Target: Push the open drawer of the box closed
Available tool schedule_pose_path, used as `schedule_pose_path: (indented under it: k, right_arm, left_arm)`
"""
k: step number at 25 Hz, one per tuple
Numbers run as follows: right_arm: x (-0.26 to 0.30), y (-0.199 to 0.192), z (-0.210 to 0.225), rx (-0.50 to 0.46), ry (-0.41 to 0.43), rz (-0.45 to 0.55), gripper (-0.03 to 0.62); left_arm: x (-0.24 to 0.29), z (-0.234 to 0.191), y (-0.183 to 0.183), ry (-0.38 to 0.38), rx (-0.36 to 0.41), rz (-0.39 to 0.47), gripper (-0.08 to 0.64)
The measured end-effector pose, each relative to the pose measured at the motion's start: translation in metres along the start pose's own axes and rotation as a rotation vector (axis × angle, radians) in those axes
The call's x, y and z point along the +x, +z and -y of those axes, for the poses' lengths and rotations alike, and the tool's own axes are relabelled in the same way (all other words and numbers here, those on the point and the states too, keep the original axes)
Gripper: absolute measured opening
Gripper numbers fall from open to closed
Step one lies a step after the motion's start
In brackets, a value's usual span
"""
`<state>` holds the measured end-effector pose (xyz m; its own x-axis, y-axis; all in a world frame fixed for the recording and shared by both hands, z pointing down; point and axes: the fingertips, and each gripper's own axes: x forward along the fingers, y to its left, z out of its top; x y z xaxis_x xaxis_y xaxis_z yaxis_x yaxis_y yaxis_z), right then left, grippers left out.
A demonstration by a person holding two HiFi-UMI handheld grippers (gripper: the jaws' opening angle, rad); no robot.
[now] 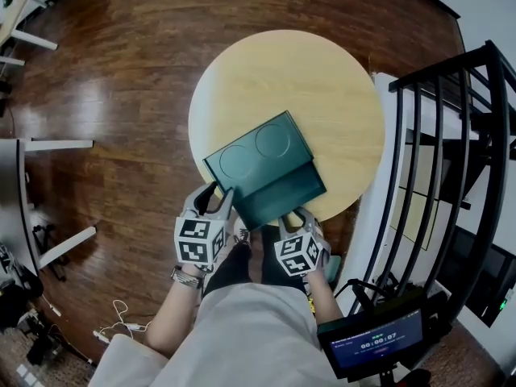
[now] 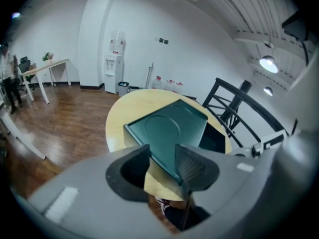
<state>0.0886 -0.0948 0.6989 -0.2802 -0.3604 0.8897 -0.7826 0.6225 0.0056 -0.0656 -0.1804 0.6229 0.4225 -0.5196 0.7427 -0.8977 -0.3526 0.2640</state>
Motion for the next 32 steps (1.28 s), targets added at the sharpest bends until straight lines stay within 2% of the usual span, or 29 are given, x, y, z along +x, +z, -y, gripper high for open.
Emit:
schedule_pose_path:
  k: [1, 2, 5, 8, 11, 15, 20, 32]
  right_arm:
    - [0.000, 0.000, 0.000, 0.017, -0.002, -0.001, 0.104]
    - [0.000, 0.001, 0.001, 0.029, -0.003, -0.004, 0.089]
    - [0.000, 0.000, 0.000, 0.025, 0.001, -0.013, 0.089]
    - [0.000, 0.000, 0.000, 0.016, 0.000, -0.016, 0.089]
    - [-0.001, 0.000, 0.001, 0.026, -0.005, -0.016, 0.089]
    - [-0.001, 0.001, -0.001, 0.039, 0.007, -0.021, 0.089]
    - [-0.002, 0.002, 0.001, 0.038, 0.000, -0.025, 0.087]
    - [-0.002, 0.011, 0.006, 0.024, -0.019, -0.019, 0.086]
  left_arm:
    - [-0.001, -0.002, 0.000, 0.007, 0.004, 0.002, 0.165]
    - [-0.001, -0.004, 0.000, 0.015, 0.009, 0.003, 0.142]
    - [-0.002, -0.012, -0.002, 0.053, -0.007, 0.001, 0.089]
    - [-0.002, -0.021, -0.005, 0.088, -0.074, 0.014, 0.134]
    - [0.000, -0.020, -0.005, 0.074, -0.106, 0.003, 0.140]
    - [0.004, -0.020, -0.006, 0.053, -0.100, -0.014, 0.135]
    - [0.005, -0.018, -0.005, 0.060, -0.051, -0.015, 0.138]
    - [0.004, -0.020, -0.005, 0.061, -0.065, -0.007, 0.137]
